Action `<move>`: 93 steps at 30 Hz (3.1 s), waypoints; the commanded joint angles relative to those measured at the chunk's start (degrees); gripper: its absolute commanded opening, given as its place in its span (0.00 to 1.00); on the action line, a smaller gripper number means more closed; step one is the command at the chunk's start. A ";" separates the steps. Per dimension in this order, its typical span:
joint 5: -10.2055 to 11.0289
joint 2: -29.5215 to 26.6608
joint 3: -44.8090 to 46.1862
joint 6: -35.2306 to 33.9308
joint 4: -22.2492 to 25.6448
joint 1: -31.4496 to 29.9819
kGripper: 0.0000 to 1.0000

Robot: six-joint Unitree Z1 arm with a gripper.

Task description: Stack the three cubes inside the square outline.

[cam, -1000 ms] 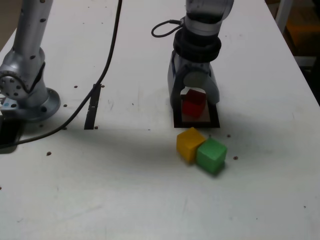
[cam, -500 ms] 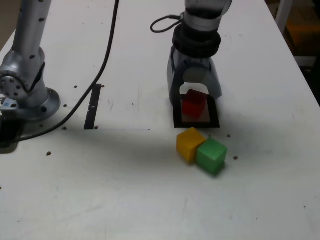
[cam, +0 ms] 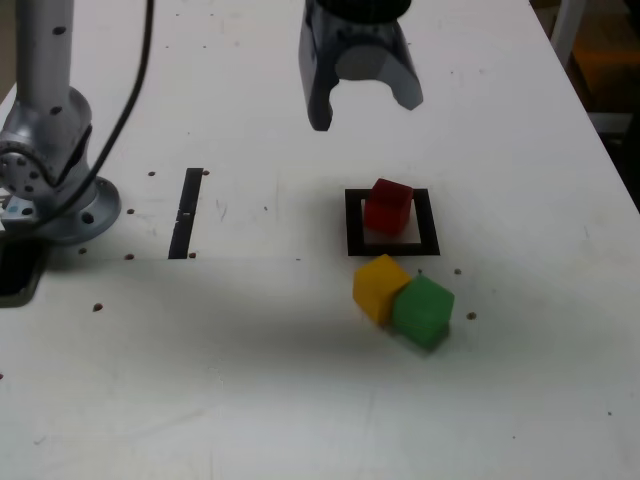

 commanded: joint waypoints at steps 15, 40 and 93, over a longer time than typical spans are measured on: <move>-11.10 0.98 0.34 -9.38 0.34 -10.30 0.85; -17.30 8.36 6.24 -9.02 -9.65 -12.45 0.83; -18.99 10.54 10.17 -5.37 -15.63 -9.28 0.82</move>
